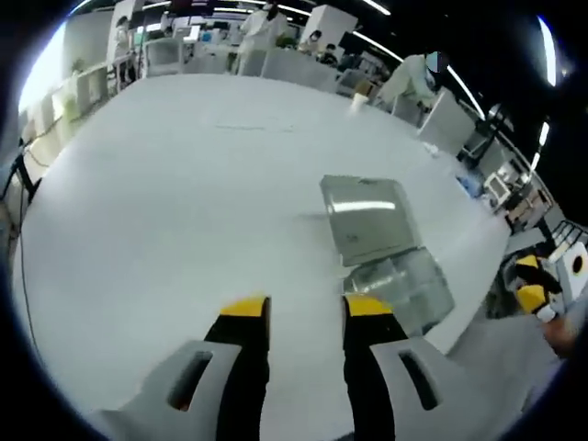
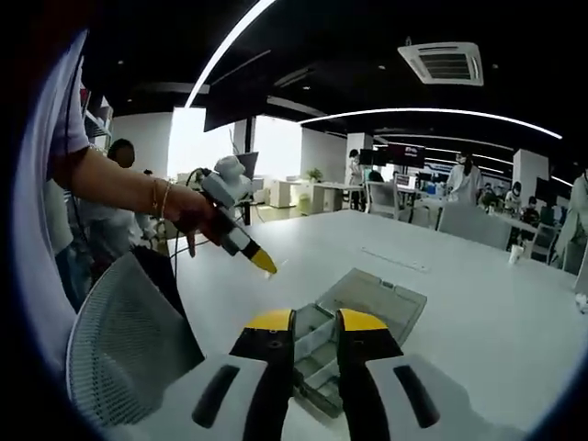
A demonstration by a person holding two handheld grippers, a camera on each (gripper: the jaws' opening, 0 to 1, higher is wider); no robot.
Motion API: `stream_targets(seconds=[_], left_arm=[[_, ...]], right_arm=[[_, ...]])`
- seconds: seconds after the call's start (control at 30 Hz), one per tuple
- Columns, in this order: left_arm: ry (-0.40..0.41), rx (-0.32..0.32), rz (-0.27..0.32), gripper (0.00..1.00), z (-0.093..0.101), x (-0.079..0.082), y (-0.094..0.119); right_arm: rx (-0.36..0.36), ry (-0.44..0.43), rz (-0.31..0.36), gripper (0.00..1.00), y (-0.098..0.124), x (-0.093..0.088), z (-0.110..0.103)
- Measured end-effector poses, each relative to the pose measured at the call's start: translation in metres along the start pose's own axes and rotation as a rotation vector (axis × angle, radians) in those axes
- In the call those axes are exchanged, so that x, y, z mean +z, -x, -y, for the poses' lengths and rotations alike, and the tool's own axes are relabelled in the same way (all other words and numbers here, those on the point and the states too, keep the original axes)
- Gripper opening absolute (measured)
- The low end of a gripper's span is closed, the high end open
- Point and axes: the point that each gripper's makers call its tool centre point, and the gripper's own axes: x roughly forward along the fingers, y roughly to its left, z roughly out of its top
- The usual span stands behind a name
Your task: Insert the divider into the dual guide fixture by aligning both edges with the guide slots and pushing it downward to the bottom, including one-sided entry, uneven engagement, binding, and posture correction.
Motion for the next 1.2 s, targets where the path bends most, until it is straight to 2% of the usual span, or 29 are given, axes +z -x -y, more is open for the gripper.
stream_targets(seconds=[0.2, 0.37, 0.47, 0.57, 0.63, 0.77, 0.9, 0.97, 1.2], left_arm=[[-0.066, -0.103, 0.121, 0.28, 0.035, 0.016, 0.003], [-0.133, -0.142, 0.176, 0.28, 0.055, 0.021, 0.007], [-0.215, -0.167, 0.213, 0.28, 0.066, 0.026, 0.008], [-0.251, -0.182, 0.232, 0.28, 0.078, 0.027, 0.012], [-0.31, -0.2, 0.264, 0.28, 0.088, 0.03, 0.014], [-0.435, -0.196, 0.319, 0.28, 0.106, 0.033, 0.02], [-0.569, -0.184, 0.343, 0.28, 0.124, 0.028, 0.024], [-0.613, -0.215, 0.342, 0.28, 0.135, 0.023, 0.024], [-0.772, -0.26, 0.368, 0.28, 0.166, 0.016, 0.027]], right_arm=[[-0.004, -0.011, -0.008, 0.12, -0.002, 0.013, 0.007], [0.001, -0.015, -0.01, 0.13, -0.006, 0.027, 0.007], [0.005, -0.018, -0.007, 0.13, -0.008, 0.035, 0.007], [0.007, -0.033, -0.01, 0.13, -0.01, 0.04, 0.006], [0.005, -0.032, -0.009, 0.12, -0.011, 0.043, 0.005], [0.012, -0.046, -0.02, 0.12, -0.013, 0.043, 0.004], [0.02, -0.064, -0.03, 0.13, -0.014, 0.041, 0.001], [0.026, -0.077, -0.033, 0.13, -0.015, 0.041, 0.0], [0.04, -0.115, -0.066, 0.14, -0.017, 0.036, 0.0]])
